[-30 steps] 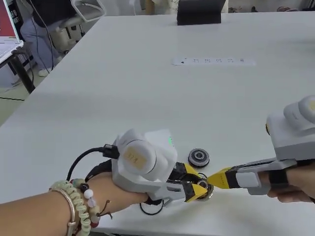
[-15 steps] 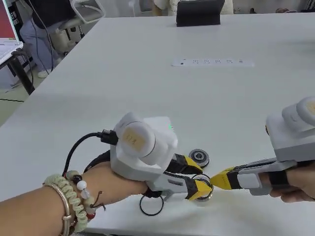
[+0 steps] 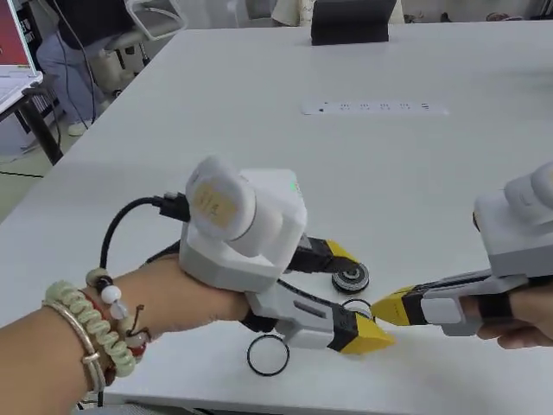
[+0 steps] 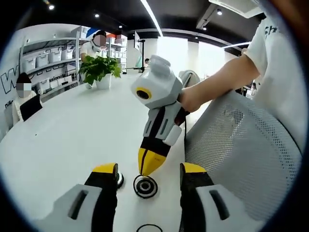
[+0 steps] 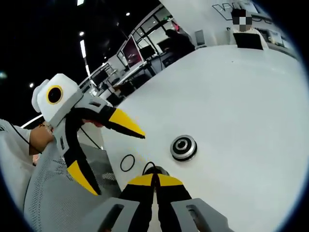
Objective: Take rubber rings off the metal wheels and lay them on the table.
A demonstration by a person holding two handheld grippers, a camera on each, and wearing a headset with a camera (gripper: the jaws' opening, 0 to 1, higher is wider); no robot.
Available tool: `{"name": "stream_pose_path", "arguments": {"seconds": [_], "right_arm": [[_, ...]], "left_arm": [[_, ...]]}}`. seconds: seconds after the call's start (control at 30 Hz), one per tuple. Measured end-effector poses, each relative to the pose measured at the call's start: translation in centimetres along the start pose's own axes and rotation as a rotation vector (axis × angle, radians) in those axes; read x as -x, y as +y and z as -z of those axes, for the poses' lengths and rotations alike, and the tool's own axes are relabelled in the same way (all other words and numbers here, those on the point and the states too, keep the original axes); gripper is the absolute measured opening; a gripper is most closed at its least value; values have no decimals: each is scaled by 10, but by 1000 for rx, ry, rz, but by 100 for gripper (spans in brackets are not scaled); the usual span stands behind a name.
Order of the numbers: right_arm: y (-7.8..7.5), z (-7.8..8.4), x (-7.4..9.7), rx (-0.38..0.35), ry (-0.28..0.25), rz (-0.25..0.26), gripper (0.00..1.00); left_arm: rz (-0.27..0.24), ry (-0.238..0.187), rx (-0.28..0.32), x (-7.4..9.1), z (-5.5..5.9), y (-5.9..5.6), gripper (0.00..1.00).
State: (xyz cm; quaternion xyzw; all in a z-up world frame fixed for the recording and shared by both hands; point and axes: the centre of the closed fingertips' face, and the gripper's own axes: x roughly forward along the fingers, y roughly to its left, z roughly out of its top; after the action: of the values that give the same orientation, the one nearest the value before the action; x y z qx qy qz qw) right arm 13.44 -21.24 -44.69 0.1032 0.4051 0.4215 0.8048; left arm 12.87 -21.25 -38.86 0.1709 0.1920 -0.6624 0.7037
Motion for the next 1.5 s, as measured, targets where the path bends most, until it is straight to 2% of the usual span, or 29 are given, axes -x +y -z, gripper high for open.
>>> {"name": "stream_pose_path", "arguments": {"seconds": [0.1, 0.27, 0.4, 0.53, 0.63, 0.77, 0.87, 1.07, 1.27, 1.37, 1.5], "right_arm": [[0, -1, 0, 5, -5, 4, 0], [-1, -3, 3, 15, -10, 7, 0], [-2, -6, 5, 16, -24, 11, 0], [-4, -10, 8, 13, -40, 17, 0], [-4, -11, 10, 14, -47, 20, 0], [-5, -12, 11, 20, -47, 25, 0], [-5, -13, 12, 22, -50, 22, 0], [-5, -16, 15, 22, -65, 21, 0], [-8, -22, 22, 17, -90, 27, 0], [-6, -24, 27, 14, -98, 25, 0], [-4, -23, 29, 46, -82, 36, 0]], "left_arm": [[-8, -16, 6, 9, -8, 3, 54], [-27, -31, -42, 31, -19, 3, 60], [-44, -28, -61, 48, -20, 1, 64], [-76, -24, -52, 68, -17, 3, 67], [-108, -38, -40, 81, -16, 4, 75], [-149, -40, -23, 96, -9, 5, 78], [-179, -39, -1, 106, 0, 6, 81], [-228, -63, 58, 116, 14, 8, 92], [-260, -73, 114, 120, 29, 7, 93], [-268, -63, 139, 119, 39, 5, 95], [-286, -64, 170, 118, 47, 4, 96]]}}
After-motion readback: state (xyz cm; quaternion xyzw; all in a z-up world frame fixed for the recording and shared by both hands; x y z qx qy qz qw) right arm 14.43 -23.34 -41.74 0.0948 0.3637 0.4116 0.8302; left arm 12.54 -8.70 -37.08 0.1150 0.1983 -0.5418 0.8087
